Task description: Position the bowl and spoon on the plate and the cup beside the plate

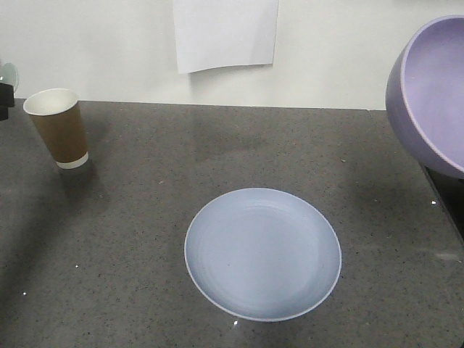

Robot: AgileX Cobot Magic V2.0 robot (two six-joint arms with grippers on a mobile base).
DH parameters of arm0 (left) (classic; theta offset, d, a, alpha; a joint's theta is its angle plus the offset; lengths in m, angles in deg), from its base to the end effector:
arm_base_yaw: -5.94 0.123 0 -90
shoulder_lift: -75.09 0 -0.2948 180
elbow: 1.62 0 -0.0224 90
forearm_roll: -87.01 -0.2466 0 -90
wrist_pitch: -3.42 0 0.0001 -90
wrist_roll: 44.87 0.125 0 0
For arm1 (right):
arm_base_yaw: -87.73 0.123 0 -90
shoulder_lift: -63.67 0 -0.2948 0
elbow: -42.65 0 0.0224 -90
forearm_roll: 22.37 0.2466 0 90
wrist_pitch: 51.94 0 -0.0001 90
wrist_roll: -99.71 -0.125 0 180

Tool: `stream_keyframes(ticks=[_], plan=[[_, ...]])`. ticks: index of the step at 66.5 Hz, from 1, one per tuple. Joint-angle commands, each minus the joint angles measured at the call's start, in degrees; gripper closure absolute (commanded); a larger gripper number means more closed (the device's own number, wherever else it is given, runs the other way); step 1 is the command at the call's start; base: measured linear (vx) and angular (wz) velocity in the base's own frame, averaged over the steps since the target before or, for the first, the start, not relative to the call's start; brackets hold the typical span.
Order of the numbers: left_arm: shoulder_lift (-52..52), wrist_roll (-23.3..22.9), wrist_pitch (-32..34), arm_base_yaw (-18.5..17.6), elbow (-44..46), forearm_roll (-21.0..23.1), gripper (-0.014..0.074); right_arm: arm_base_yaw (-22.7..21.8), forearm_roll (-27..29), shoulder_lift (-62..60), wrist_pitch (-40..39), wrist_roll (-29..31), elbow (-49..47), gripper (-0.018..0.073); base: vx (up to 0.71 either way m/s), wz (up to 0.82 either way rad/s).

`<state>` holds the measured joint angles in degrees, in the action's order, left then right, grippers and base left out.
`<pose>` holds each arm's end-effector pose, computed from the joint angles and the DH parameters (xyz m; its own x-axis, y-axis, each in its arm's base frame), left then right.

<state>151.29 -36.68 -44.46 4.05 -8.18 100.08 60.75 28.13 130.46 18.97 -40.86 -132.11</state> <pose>0.2651 -0.0297 0.3835 -0.6428 0.0098 -0.7660 0.1537 0.9812 -0.1164 0.1959 0.0026 0.4324 -0.5347 0.0376 -0.8442 -0.3407 0.9046 0.2561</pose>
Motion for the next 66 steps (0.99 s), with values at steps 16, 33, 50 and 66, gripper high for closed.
stream_keyframes(ticks=[16, 33, 50, 66], plan=[[-1.4, -0.3, 2.9, -0.3, 1.3, 1.1, 0.0602, -0.4, 3.2, -0.8, -2.1, 0.3, -1.8, 0.0564, 0.0, 0.0], [-1.4, -0.3, 2.9, -0.3, 1.3, 1.1, 0.0602, -0.4, 3.2, -0.8, -2.1, 0.3, -1.8, 0.0564, 0.0, 0.0], [-1.4, -0.3, 2.9, -0.3, 1.3, 1.1, 0.0602, -0.4, 3.2, -0.8, -2.4, 0.3, -1.8, 0.0564, 0.0, 0.0], [-1.4, -0.3, 2.9, -0.3, 1.3, 1.1, 0.0602, -0.4, 8.9, 0.0, -3.2, 2.0, -1.8, 0.0564, 0.0, 0.0]])
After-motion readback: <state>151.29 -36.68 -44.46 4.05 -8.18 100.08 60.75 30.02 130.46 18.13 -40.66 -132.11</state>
